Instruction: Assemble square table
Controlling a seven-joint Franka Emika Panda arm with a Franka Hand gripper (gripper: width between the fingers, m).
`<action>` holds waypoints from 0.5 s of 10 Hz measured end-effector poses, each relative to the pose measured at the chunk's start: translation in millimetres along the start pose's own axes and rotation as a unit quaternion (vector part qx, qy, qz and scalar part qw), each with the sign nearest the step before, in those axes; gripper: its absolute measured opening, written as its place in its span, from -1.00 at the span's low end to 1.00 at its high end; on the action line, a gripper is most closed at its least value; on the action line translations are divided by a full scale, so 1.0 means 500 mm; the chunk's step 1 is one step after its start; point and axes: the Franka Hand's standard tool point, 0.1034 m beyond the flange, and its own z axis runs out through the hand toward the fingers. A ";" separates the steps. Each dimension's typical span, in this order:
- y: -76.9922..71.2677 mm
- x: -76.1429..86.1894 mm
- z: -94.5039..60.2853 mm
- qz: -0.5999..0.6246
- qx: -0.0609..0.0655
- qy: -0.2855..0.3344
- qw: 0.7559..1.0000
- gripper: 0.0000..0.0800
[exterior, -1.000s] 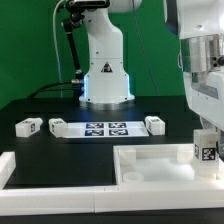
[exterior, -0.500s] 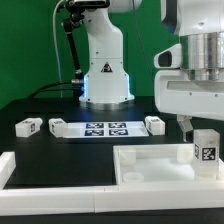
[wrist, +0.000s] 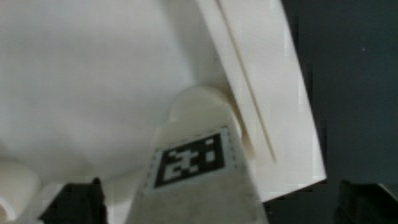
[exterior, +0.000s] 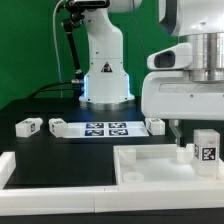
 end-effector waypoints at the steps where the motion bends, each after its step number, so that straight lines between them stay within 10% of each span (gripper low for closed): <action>1: 0.000 -0.001 0.002 -0.013 0.001 0.005 1.000 0.62; 2: 0.001 -0.001 0.002 -0.006 0.001 0.004 1.000 0.62; 5: 0.002 -0.001 0.003 0.023 0.001 0.004 1.000 -0.28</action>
Offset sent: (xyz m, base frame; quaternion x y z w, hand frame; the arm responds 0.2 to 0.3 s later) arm 0.0000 0.0000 0.0000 0.0000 0.0000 0.0000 1.0000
